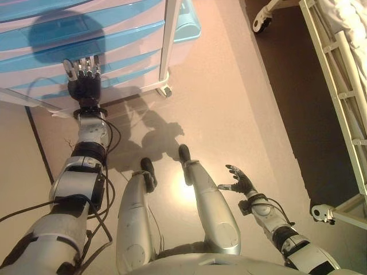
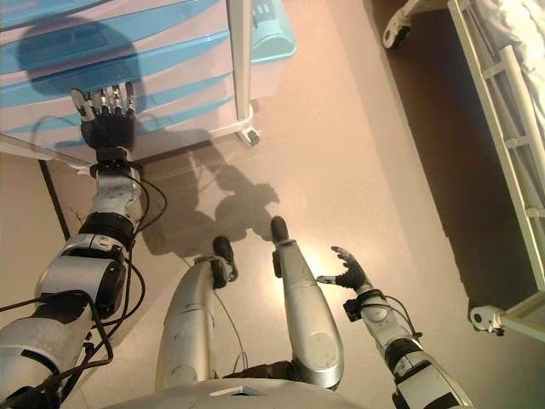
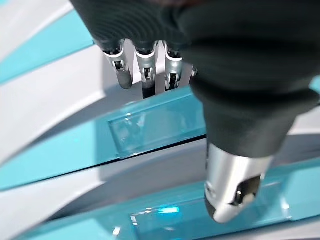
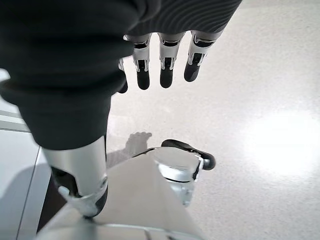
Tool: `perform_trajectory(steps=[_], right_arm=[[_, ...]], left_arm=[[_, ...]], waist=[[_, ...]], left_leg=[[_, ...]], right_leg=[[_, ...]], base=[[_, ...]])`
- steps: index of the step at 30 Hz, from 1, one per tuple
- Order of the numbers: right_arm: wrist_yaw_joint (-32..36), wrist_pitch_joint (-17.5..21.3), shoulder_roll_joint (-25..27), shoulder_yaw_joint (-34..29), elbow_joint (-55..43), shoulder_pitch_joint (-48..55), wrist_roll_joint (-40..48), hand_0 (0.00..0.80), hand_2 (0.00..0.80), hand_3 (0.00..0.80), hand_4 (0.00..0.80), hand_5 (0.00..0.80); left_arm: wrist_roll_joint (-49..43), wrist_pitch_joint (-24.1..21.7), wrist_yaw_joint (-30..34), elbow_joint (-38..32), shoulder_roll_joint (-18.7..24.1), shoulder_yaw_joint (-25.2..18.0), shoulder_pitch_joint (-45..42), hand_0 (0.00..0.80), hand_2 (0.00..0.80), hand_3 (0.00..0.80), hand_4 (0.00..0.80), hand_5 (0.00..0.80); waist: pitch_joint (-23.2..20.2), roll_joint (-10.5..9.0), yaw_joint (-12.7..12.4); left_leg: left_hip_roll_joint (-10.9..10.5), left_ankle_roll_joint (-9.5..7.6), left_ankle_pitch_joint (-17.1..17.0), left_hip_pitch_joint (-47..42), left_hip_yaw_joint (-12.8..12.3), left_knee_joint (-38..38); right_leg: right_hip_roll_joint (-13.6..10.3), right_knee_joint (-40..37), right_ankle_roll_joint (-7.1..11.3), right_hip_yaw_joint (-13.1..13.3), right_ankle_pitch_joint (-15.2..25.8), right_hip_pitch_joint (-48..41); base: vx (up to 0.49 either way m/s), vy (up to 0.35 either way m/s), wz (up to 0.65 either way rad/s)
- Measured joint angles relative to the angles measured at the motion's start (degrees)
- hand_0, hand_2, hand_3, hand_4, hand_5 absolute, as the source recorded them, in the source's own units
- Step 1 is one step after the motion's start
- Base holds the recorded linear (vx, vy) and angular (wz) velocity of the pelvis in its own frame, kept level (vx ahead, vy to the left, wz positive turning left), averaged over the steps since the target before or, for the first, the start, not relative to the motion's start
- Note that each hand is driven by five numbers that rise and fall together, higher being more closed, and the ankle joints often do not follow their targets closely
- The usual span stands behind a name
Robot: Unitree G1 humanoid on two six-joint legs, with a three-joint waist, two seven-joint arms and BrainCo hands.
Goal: Open the drawer and pick up the medicine
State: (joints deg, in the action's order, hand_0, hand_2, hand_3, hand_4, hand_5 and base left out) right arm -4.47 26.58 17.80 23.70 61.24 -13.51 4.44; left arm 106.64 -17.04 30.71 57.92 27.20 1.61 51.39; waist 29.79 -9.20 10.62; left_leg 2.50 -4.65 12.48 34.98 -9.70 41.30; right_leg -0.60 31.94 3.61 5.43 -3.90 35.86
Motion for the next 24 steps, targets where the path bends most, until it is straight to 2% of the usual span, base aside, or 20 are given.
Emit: perform_trajectory(steps=[2, 3, 4, 5, 6, 12, 16, 18, 20, 24], right_arm=[[-0.1, 0.0, 0.0, 0.3, -0.7, 0.4, 0.0, 0.000, 0.000, 0.000, 0.000, 0.000], [-0.1, 0.2, 0.0, 0.3, -1.0, 0.8, -0.1, 0.000, 0.000, 0.000, 0.000, 0.000], [-0.1, 0.4, 0.0, 0.4, -1.0, 1.0, -0.1, 0.000, 0.000, 0.000, 0.000, 0.000], [-0.2, 0.6, 0.1, 0.8, -1.0, 1.4, -0.1, 0.000, 0.000, 0.000, 0.000, 0.000], [-0.2, 0.9, 0.1, 0.9, -1.1, 1.7, -0.1, 0.000, 0.000, 0.000, 0.000, 0.000], [-0.2, 0.8, 0.8, 1.2, -2.0, 2.9, -0.5, 0.000, 0.000, 0.000, 0.000, 0.000], [-0.2, -0.1, 1.4, 1.1, -2.4, 2.8, -1.4, 0.000, 0.000, 0.000, 0.000, 0.000], [-0.3, -1.2, 1.5, 0.7, -2.7, 2.9, -1.8, 0.000, 0.000, 0.000, 0.000, 0.000], [-0.5, -2.4, 1.6, -0.4, -2.9, 2.9, -3.2, 0.000, 0.000, 0.000, 0.000, 0.000], [-0.5, -3.2, 0.5, -0.7, -4.3, 3.1, -5.3, 0.000, 0.000, 0.000, 0.000, 0.000]], left_arm=[[3.4, 0.1, 1.6, 0.0, 0.0, 0.0, 0.5, 0.000, 0.000, 0.000, 0.000, 0.000], [4.9, 0.3, 3.1, 0.1, 0.0, -0.2, 0.5, 0.110, 0.110, 0.110, 0.110, 0.110], [6.2, 0.6, 4.7, 0.1, 0.0, -0.2, 0.5, 0.474, 0.474, 0.474, 0.474, 0.474], [6.8, 0.7, 6.4, 0.1, 0.0, -0.2, 0.4, 0.750, 0.750, 0.750, 0.750, 0.750], [6.8, 0.7, 8.8, 0.1, 0.0, -0.2, 0.3, 0.800, 0.800, 0.800, 0.800, 0.800], [6.7, 0.8, 12.4, -1.3, -0.7, 0.1, -1.3, 0.800, 0.800, 0.800, 0.800, 0.800], [3.5, 2.9, 12.7, -5.7, -3.6, 0.4, -9.5, 0.800, 0.800, 0.800, 0.800, 0.800], [-0.5, 5.2, 12.7, -9.5, -5.6, 0.4, -15.3, 0.800, 0.800, 0.800, 0.800, 0.800], [-4.9, 8.3, 12.5, -13.5, -7.3, 0.4, -22.0, 0.800, 0.800, 0.800, 0.800, 0.800], [-12.9, 14.5, 12.6, -17.7, -9.8, 0.4, -32.8, 0.800, 0.800, 0.800, 0.800, 0.800]], waist=[[0.1, -0.13, 0.5], [0.1, -0.24, 0.6], [0.2, -0.34, 0.6], [0.3, -0.45, 0.6], [0.6, -0.68, 0.5], [0.8, -0.41, 0.4], [0.8, -0.35, -0.2], [0.8, -0.33, -1.5], [1.0, -0.12, -2.8], [1.0, -0.09, -6.1]], left_leg=[[0.3, 0.02, 0.1, 0.5, 0.1, 0.5], [0.3, 0.02, 0.1, 0.7, 0.1, 0.6], [0.3, 0.03, 0.1, 0.8, 0.0, 0.6], [0.3, 0.05, 0.1, 0.9, 0.0, 0.6], [0.4, 0.07, 0.1, 0.9, 0.0, 0.6], [0.1, -0.41, 0.0, 0.4, 0.5, 0.1], [-1.6, -0.50, -1.0, -4.4, 0.7, -4.3], [-2.8, -0.36, -2.3, -7.3, 0.9, -7.9], [-3.9, -0.03, -4.1, -10.9, 1.8, -12.3], [-5.3, 1.57, -7.8, -18.6, 4.8, -21.2]], right_leg=[[0.3, 0.1, 0.00, 0.0, 0.0, 0.3], [0.3, 0.2, -0.02, 0.0, 0.0, 0.4], [0.3, 0.2, -0.04, 0.0, 0.1, 0.6], [0.3, 0.2, -0.07, 0.0, 0.1, 0.7], [0.3, 0.2, -0.09, 0.0, 0.1, 0.7], [0.0, -0.1, 0.14, -0.6, 0.0, -0.1], [-1.7, -2.0, -0.16, -1.5, -0.2, -4.1], [-2.6, -4.1, -0.14, -1.7, -0.2, -6.6], [-3.6, -6.1, -0.17, -3.1, -0.3, -9.6], [-4.7, -9.8, -1.35, -6.1, -0.9, -15.9]], base=[[0.000, 0.000, 0.00], [0.000, 0.000, 0.00], [0.000, 0.000, 0.00], [0.000, 0.000, 0.00], [0.000, 0.000, 0.00], [-0.055, -0.039, 0.04], [-0.020, -0.041, 0.13], [-0.012, -0.047, 0.20], [-0.013, -0.079, 0.29], [-0.018, -0.092, 0.38]])
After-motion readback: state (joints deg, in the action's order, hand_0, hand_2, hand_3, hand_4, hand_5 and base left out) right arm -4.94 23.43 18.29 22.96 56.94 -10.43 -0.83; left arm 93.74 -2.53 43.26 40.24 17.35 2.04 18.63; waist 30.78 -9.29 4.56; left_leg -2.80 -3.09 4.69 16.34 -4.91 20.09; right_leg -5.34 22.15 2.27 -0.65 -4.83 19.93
